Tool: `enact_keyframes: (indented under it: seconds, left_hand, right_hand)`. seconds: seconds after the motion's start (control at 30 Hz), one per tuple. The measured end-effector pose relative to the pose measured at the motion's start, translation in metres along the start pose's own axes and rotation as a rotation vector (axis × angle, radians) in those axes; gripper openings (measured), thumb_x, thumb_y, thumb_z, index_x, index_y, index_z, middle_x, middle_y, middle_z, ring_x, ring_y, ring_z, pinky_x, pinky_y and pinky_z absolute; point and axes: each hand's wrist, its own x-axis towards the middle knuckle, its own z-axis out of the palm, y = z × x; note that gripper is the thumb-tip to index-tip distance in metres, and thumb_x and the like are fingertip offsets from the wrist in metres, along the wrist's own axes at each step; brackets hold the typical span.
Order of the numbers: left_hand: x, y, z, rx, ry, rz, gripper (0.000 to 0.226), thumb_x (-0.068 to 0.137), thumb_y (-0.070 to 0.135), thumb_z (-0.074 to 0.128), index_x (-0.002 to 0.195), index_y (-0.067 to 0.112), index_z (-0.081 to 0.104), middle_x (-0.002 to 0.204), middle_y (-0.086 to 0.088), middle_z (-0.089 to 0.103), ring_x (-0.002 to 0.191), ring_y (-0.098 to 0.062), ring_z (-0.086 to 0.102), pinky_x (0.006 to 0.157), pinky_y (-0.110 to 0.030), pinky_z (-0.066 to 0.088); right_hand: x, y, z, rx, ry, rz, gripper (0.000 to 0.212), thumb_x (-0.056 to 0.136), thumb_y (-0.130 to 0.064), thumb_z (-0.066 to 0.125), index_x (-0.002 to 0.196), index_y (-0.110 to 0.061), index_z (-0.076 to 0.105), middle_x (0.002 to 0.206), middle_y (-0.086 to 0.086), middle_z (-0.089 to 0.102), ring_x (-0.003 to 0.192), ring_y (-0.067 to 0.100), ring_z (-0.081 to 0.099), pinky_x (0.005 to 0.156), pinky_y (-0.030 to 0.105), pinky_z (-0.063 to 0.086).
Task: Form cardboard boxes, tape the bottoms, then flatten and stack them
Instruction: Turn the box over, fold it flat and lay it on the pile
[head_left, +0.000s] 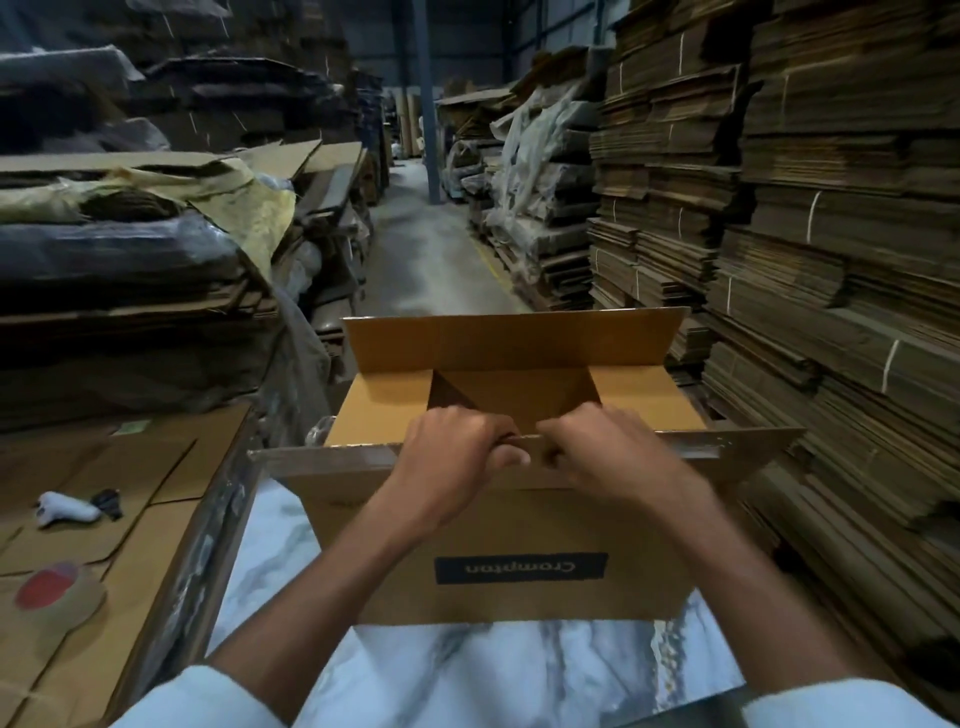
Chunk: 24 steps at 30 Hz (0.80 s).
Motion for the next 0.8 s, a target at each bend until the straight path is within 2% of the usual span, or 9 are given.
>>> enact_keyframes:
  seconds: [0.13,0.2,0.3,0.37,0.43,0.53,0.6,0.7,0.8]
  left_hand:
    - [0.028,-0.021,-0.039,-0.335,-0.593,-0.228,0.033,0.097,0.052,0.055,0.115,0.029,0.069,0.098,0.006,0.073,0.087,-0.018,0.070,0.084,-0.042,0.060]
    - [0.041,-0.037,-0.043,-0.564,-0.680,-0.389,0.037,0.103,0.047,0.045,0.125,0.024,0.064,0.107,0.000,0.072,0.091,-0.024,0.073,0.082,-0.041,0.062]
    - [0.050,-0.054,-0.020,-0.249,-0.942,-0.395,0.036,0.108,0.032,0.041,0.142,0.023,0.052,0.108,0.002,0.064,0.090,-0.020,0.070,0.079,-0.032,0.059]
    - [0.045,-0.061,-0.005,0.031,-1.252,-0.417,0.034,0.107,0.024,0.043,0.140,0.020,0.053,0.106,0.000,0.062,0.087,-0.017,0.062,0.085,-0.033,0.052]
    - [0.039,-0.071,0.002,0.180,-1.390,-0.478,0.033,0.105,0.026,0.049,0.133,0.011,0.057,0.105,-0.005,0.063,0.083,-0.017,0.057,0.080,-0.031,0.049]
    - [0.035,-0.083,0.005,0.279,-1.212,-0.389,0.043,0.102,0.045,0.052,0.127,0.012,0.062,0.114,-0.005,0.067,0.095,-0.020,0.063,0.081,-0.032,0.053]
    - [0.033,-0.090,-0.007,0.293,-1.005,-0.348,0.037,0.099,0.050,0.054,0.108,0.017,0.068,0.103,-0.001,0.069,0.093,-0.019,0.066,0.083,-0.036,0.056]
    - [0.017,-0.106,-0.033,0.346,-0.596,-0.388,0.011,0.098,0.028,0.058,0.100,0.022,0.067,0.097,0.001,0.065,0.086,-0.013,0.063,0.071,-0.026,0.054]
    - [-0.012,-0.126,-0.049,0.217,-0.238,-0.608,0.024,0.095,0.013,0.060,0.116,0.022,0.068,0.122,-0.003,0.061,0.103,-0.018,0.059,0.084,-0.030,0.051]
  right_hand:
    - [-0.001,-0.008,0.008,0.038,0.040,-0.089,0.023,0.101,-0.025,0.055,0.123,-0.029,0.058,0.100,-0.006,0.065,0.081,0.007,0.063,0.074,0.025,0.056]
    - [-0.007,-0.006,0.013,-0.003,0.031,-0.123,0.020,0.102,-0.024,0.052,0.121,-0.028,0.058,0.104,-0.003,0.065,0.085,0.009,0.064,0.077,0.028,0.058]
    - [-0.014,-0.004,0.017,-0.017,0.032,-0.163,0.019,0.104,-0.025,0.050,0.121,-0.025,0.060,0.108,-0.004,0.065,0.089,0.010,0.063,0.082,0.026,0.055]
    - [-0.017,-0.002,0.019,-0.022,0.038,-0.173,0.023,0.104,-0.026,0.051,0.126,-0.025,0.059,0.113,-0.004,0.065,0.096,0.010,0.064,0.087,0.027,0.053]
    - [-0.018,0.000,0.020,-0.024,0.038,-0.180,0.026,0.105,-0.028,0.051,0.129,-0.025,0.057,0.114,-0.003,0.065,0.098,0.011,0.063,0.088,0.027,0.052]
    - [-0.016,0.002,0.024,-0.024,0.043,-0.176,0.026,0.104,-0.031,0.051,0.129,-0.026,0.058,0.113,-0.004,0.065,0.097,0.010,0.063,0.082,0.025,0.049]
    - [-0.014,0.004,0.024,-0.023,0.039,-0.146,0.024,0.103,-0.033,0.052,0.125,-0.027,0.060,0.108,-0.006,0.065,0.092,0.008,0.062,0.076,0.022,0.048]
    - [-0.013,0.007,0.012,0.046,-0.039,-0.053,0.017,0.103,-0.033,0.053,0.117,-0.029,0.062,0.104,-0.007,0.064,0.086,0.005,0.059,0.066,0.017,0.041]
    - [-0.009,0.009,-0.006,0.240,-0.212,-0.028,0.025,0.098,-0.049,0.054,0.107,-0.030,0.067,0.097,-0.009,0.067,0.084,0.008,0.063,0.071,0.025,0.052]
